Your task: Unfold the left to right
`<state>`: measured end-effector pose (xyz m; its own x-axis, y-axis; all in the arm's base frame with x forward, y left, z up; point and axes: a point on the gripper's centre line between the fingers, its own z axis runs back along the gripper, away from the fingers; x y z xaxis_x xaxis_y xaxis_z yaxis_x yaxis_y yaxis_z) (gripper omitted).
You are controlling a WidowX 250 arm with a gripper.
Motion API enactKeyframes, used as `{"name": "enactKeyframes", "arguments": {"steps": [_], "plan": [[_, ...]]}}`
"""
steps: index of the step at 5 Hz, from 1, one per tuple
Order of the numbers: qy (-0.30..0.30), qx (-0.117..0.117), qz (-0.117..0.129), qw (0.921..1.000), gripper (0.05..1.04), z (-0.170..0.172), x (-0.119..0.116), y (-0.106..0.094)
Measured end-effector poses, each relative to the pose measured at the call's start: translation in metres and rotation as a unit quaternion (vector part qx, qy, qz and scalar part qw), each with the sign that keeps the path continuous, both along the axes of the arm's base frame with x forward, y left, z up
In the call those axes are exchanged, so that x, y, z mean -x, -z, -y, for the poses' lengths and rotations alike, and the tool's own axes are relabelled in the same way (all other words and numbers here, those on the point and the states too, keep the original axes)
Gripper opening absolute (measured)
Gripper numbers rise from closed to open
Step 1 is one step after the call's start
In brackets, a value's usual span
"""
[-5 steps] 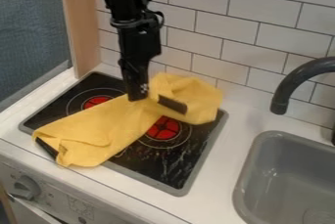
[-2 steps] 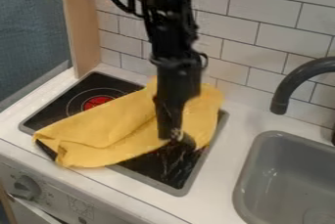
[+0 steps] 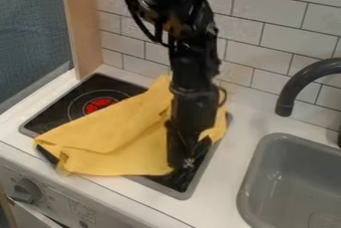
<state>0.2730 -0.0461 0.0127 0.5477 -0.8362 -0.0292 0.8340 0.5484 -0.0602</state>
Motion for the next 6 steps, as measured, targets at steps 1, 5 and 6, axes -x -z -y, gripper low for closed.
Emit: {"name": "enactKeyframes", "arguments": {"steps": [1, 5, 6], "plan": [[-0.001, 0.0, -0.001, 1.0, 0.476, 0.0, 0.0, 0.0], [-0.011, 0.023, 0.056, 0.9981, 0.999, -0.015, -0.003, -0.051], [-0.028, 0.031, 0.066, 0.997, 0.999, -0.028, 0.0, -0.07]]}}
